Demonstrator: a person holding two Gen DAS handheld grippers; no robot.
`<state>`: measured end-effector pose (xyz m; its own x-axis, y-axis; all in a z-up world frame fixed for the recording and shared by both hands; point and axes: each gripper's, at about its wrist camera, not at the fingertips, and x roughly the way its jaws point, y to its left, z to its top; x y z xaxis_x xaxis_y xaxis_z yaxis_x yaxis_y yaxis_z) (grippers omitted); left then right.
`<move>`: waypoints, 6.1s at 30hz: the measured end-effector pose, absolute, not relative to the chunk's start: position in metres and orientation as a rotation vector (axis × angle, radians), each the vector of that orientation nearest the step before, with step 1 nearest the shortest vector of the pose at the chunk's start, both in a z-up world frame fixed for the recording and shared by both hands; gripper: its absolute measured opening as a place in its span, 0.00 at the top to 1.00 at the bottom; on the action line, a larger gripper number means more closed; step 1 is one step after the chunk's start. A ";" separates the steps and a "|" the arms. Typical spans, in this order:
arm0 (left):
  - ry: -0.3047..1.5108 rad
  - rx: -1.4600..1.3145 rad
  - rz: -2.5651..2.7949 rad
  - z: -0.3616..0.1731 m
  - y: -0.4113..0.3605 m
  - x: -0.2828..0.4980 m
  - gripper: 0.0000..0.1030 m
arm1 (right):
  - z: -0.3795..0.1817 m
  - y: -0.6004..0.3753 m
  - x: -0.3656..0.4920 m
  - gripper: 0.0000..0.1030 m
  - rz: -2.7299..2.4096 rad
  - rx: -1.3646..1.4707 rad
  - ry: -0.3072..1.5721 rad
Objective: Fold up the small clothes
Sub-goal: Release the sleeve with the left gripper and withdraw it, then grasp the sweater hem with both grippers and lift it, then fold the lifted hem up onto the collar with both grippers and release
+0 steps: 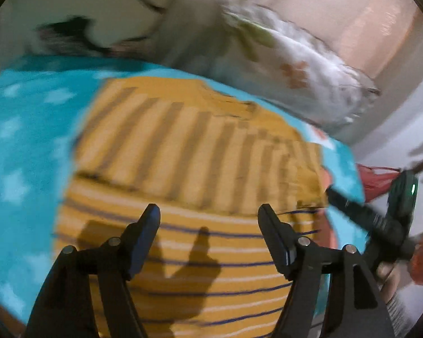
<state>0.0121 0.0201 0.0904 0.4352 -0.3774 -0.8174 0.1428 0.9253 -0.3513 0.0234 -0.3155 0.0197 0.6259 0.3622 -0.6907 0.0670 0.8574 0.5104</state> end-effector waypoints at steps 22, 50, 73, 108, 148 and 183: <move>1.158 -0.220 -0.052 0.033 0.116 0.005 0.31 | 0.005 -0.315 0.042 0.65 0.041 0.277 0.997; 1.203 -0.218 -0.153 0.013 0.140 -0.069 0.13 | -0.039 -0.310 -0.141 0.61 0.274 0.301 1.246; 1.209 -0.425 -0.215 0.014 0.129 -0.142 0.28 | -0.084 -0.293 -0.140 0.22 0.700 0.922 1.346; 1.140 -0.600 -0.253 0.067 0.100 -0.112 0.88 | -0.027 -0.261 -0.076 0.90 0.916 0.927 1.260; 1.123 -0.155 -0.277 0.056 0.044 0.168 0.95 | 0.020 -0.262 0.146 0.88 0.221 0.215 1.001; 1.162 -0.365 -0.048 0.041 0.104 0.058 0.31 | 0.033 -0.359 0.057 0.35 0.039 0.454 0.933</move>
